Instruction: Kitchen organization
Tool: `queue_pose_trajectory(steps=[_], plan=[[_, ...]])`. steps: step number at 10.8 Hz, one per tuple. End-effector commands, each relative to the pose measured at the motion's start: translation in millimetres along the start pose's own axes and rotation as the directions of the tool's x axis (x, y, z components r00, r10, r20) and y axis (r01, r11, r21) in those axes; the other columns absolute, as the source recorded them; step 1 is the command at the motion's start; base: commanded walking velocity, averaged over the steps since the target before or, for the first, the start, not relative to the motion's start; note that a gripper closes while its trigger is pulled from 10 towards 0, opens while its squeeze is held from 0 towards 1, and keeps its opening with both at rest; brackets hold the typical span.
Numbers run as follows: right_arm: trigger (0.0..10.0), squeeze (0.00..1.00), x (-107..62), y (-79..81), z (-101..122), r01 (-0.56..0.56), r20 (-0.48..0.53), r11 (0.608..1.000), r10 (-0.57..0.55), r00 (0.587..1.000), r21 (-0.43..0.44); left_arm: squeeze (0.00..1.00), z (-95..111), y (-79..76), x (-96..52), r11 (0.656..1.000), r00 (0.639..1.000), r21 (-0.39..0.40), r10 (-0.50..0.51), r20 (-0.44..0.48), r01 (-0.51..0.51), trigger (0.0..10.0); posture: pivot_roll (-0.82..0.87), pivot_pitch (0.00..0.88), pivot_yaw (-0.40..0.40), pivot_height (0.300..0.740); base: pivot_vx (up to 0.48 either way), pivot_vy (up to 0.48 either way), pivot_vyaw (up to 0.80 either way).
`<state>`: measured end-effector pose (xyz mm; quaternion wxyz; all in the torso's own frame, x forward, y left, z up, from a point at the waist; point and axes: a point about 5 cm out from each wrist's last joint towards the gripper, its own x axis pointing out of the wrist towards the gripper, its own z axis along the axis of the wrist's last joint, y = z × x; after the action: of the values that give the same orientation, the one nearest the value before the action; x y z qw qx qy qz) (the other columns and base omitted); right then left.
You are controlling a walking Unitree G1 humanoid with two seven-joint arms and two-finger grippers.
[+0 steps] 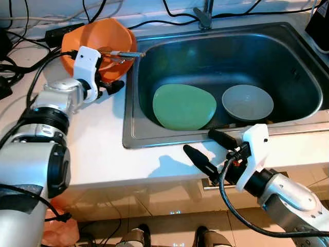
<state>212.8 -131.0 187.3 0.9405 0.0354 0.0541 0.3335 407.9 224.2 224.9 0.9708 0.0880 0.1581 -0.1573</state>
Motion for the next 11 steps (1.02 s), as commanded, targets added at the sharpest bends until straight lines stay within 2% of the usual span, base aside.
queue_pose_trajectory(steps=[1, 5, 6, 9, 11], plan=[[10.0, 0.00, 1.4, -3.0, -3.3, 0.009, -0.018, 1.000, -0.009, 1.000, 0.003, 0.00, -44.1, 2.9, -3.6, 0.998, 0.980, -0.054, -0.033, -0.197, 0.022, 10.0, -0.08, 0.201, 0.090, 0.740, 0.000, 0.000, 0.00], [10.0, 0.00, 6.9, -4.7, -2.2, 0.000, -0.006, 1.000, 0.000, 1.000, -0.002, 0.00, -31.8, 6.9, -9.4, 0.994, 0.973, -0.025, -0.107, -0.206, 0.104, 10.0, -0.05, 0.184, 0.095, 0.740, 0.000, 0.000, 0.00], [10.0, 0.00, 9.6, -5.8, -1.6, -0.002, 0.001, 1.000, 0.002, 1.000, -0.004, 0.00, -27.1, 6.9, -12.1, 0.987, 0.963, -0.006, -0.160, -0.217, 0.162, 10.0, -0.05, 0.179, 0.097, 0.740, 0.000, 0.000, 0.00], [10.0, 0.00, 13.7, -7.1, -1.4, -0.009, 0.010, 1.000, 0.009, 1.000, -0.008, 0.00, -19.1, 4.9, -15.3, 0.969, 0.944, 0.000, -0.241, -0.226, 0.247, 10.0, -0.03, 0.168, 0.097, 0.740, 0.000, 0.000, 0.00], [10.0, 0.00, 18.4, -7.9, 0.4, -0.017, 0.021, 1.000, 0.017, 1.000, -0.016, 0.00, -23.2, 2.7, -19.5, 0.941, 0.908, -0.006, -0.327, -0.261, 0.337, 10.0, -0.01, 0.158, 0.098, 0.740, 0.000, 0.000, 0.00]])
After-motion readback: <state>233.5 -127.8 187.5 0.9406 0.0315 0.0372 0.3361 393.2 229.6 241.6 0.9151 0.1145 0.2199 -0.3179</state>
